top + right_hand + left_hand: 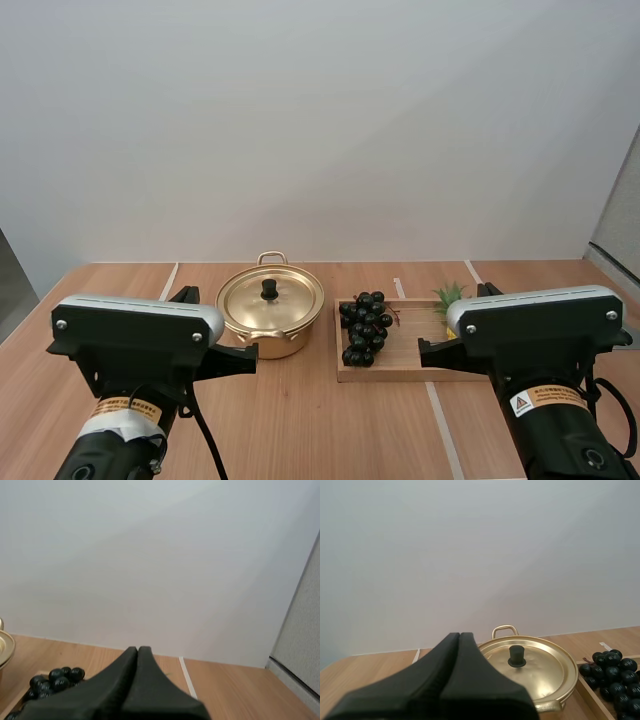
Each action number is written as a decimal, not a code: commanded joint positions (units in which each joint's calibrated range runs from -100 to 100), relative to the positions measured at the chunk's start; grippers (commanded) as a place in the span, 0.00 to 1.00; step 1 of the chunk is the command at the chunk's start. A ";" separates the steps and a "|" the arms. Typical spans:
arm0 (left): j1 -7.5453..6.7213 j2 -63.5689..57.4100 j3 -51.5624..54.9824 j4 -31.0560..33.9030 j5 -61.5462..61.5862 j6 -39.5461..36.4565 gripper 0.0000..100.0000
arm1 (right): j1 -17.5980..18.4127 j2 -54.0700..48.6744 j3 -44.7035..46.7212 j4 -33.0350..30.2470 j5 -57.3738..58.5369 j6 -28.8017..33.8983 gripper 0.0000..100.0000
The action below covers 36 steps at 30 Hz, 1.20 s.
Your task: Open the pot, put the grape inside, and close it
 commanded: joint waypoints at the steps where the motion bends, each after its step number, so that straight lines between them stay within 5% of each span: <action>1: -0.22 -0.25 0.00 1.79 -9.62 3.15 0.00 | -0.24 -0.28 0.00 -3.05 -14.00 -1.69 0.00; 6: -0.22 -0.25 0.00 2.46 -43.32 13.75 0.00 | -0.24 -0.28 0.00 -4.03 -54.96 -4.36 0.00; 9: -0.22 -0.25 0.00 1.75 -54.18 14.86 0.00 | -0.24 -0.28 0.00 -4.99 -65.50 -4.36 0.00; 15: -0.22 -0.25 -11.03 -12.16 -38.52 20.55 0.00 | -0.24 0.92 -20.23 3.80 -8.00 -3.63 0.00; 18: -0.22 2.61 -18.99 -16.64 -23.57 23.92 0.00 | -0.24 6.24 -31.62 8.75 2.51 -3.63 0.00; 24: -0.12 15.69 -41.53 -21.99 -12.91 24.14 0.00 | -0.24 20.84 -59.24 11.16 31.98 -3.54 0.00; 29: 2.09 29.50 -67.05 -21.24 15.18 20.64 0.00 | -0.24 37.17 -88.31 11.27 71.21 3.88 0.00; 36: 5.83 51.40 -102.83 -4.92 62.61 0.81 0.00 | -0.24 57.02 -116.53 9.88 101.91 5.42 0.00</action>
